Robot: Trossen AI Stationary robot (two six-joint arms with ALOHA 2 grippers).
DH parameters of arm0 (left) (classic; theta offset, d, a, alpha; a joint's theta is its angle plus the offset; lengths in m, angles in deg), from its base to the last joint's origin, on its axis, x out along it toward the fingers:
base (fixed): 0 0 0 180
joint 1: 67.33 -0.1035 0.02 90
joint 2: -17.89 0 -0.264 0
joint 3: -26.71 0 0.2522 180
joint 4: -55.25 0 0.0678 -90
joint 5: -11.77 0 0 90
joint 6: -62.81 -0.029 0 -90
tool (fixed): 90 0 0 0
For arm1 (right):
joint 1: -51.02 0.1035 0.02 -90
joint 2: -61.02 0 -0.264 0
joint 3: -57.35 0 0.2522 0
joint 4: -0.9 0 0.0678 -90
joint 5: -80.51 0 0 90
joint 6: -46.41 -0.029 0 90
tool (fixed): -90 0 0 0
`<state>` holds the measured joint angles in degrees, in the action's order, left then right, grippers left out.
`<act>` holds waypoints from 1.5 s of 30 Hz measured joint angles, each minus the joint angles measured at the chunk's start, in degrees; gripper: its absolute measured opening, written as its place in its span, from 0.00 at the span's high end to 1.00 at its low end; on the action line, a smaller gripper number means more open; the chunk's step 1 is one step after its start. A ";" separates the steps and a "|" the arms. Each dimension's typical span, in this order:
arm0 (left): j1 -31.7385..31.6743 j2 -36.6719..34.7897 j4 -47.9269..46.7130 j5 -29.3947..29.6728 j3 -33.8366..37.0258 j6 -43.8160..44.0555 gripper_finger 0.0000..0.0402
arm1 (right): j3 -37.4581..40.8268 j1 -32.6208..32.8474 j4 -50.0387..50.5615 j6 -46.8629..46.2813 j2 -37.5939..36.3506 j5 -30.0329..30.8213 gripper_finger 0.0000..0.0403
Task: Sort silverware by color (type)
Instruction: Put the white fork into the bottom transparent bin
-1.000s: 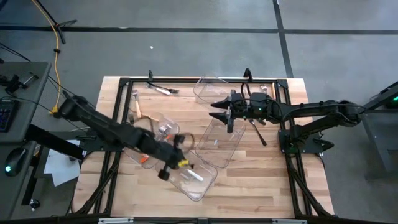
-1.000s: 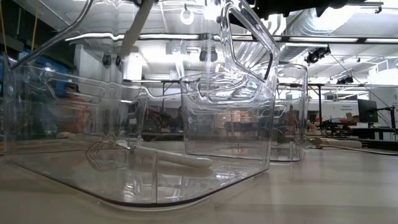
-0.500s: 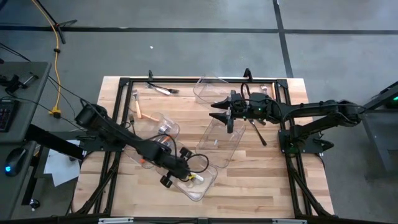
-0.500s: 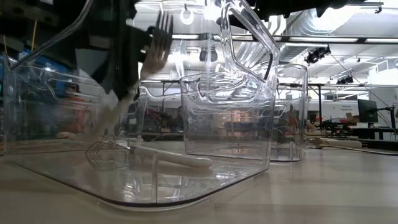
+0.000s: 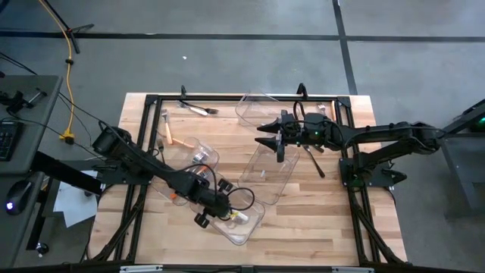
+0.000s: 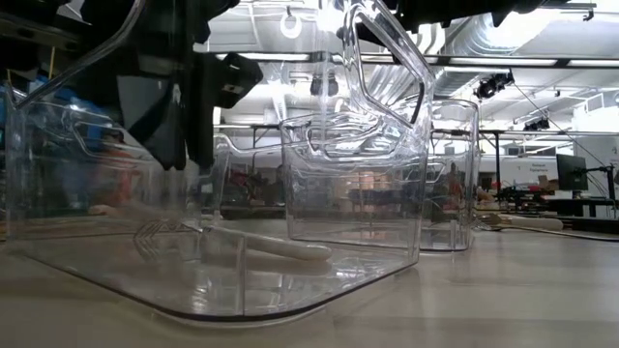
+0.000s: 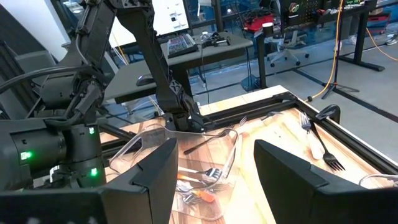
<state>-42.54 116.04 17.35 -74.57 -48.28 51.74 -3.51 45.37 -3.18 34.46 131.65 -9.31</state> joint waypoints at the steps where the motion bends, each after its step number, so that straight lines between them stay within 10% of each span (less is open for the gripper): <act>1: -0.03 0.00 0.01 0.01 0.00 0.22 0.76 | -0.01 0.00 -0.02 0.01 0.00 0.00 0.52; 20: -3.77 -2.80 -10.38 -3.00 -6.45 -1.88 0.60 | 0.00 0.00 -0.17 0.03 0.00 0.00 0.52; 31: -14.57 -21.66 -26.43 1.96 -14.25 9.91 0.61 | 0.00 0.00 -0.44 0.03 0.00 0.02 0.52; 37: -20.21 -35.31 -16.53 12.18 -9.69 15.59 0.61 | -0.01 0.00 -0.62 0.07 0.00 0.02 0.52; 45: -25.15 -49.71 17.10 11.86 14.42 19.26 0.61 | -0.01 0.00 -2.24 -2.87 0.00 0.02 0.52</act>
<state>-67.68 66.33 34.45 -62.70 -33.86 71.01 -3.52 45.37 -5.42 31.58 131.65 -9.29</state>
